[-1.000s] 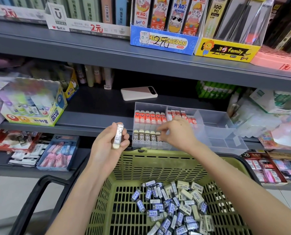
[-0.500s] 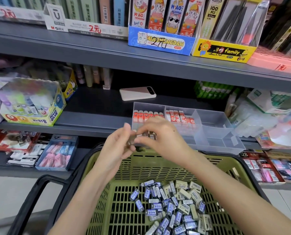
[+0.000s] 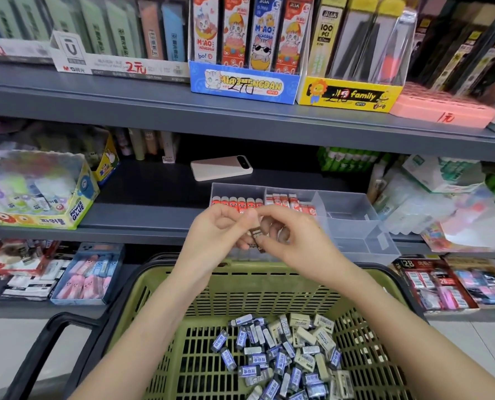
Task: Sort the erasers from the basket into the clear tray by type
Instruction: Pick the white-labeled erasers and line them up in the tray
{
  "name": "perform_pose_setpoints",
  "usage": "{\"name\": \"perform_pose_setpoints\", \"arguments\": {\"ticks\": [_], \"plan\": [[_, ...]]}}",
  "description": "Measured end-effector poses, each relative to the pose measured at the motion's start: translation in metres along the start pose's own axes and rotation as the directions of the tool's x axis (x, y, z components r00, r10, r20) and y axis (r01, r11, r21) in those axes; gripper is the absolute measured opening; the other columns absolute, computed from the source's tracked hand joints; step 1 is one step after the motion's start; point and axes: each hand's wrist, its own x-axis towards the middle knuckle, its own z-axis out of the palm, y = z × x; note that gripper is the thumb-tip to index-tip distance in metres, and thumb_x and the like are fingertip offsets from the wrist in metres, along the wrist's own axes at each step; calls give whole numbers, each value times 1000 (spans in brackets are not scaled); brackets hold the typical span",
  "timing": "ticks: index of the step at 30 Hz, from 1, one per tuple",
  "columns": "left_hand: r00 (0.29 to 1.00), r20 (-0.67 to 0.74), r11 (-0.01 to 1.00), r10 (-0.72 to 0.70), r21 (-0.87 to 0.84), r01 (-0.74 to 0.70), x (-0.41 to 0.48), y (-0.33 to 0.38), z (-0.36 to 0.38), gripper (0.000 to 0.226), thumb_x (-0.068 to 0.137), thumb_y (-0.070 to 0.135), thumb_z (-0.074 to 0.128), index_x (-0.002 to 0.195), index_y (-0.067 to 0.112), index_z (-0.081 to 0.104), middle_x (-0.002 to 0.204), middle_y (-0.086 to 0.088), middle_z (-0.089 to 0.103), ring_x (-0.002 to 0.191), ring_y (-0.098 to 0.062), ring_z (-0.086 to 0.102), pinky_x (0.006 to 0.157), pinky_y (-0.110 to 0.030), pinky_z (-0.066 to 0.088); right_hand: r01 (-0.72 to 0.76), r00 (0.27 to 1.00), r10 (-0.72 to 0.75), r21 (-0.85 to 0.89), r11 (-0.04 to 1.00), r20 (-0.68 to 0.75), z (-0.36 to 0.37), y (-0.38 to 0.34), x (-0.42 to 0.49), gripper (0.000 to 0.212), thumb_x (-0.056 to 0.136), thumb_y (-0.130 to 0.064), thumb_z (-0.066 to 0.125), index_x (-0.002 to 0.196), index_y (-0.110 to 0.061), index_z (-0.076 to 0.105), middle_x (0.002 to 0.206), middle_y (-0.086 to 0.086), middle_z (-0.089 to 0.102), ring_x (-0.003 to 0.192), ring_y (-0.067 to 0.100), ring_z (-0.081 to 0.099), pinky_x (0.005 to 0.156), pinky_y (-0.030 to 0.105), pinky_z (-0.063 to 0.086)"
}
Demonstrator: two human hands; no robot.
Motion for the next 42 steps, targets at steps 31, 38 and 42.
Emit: {"name": "perform_pose_setpoints", "arguments": {"ticks": [31, 38, 42], "plan": [[808, 534, 294, 249, 753, -588, 31, -43, -30, 53, 81, 69, 40, 112, 37, 68, 121, 22, 62, 124, -8, 46, 117, -47, -10, 246, 964, -82, -725, 643, 254, 11, 59, 35, 37, 97, -36, 34, 104, -27, 70, 110, -12, 62, 89, 17, 36, 79, 34, 22], [804, 419, 292, 421, 777, -558, 4, -40, -42, 44, 85, 52, 50, 105, 22, 74, 120, 2, 65, 120, -22, 51, 113, -61, 12, 145, 972, -212, -458, 877, -97, 7, 44, -10, 23, 89, -30, 59, 99, -15, 73, 98, 0, 69, 94, 24, 55, 83, 37, 36], [801, 290, 274, 524, 833, -480, -25, -41, -63, 39, 87, 44, 52, 103, 16, 74, 115, -4, 66, 111, -29, 56, 111, -59, 21, 152, 970, -205, -327, 933, -134, 20, 45, -67, 26, 88, -30, 55, 93, -10, 72, 89, 1, 68, 87, 17, 58, 82, 32, 42]]}}
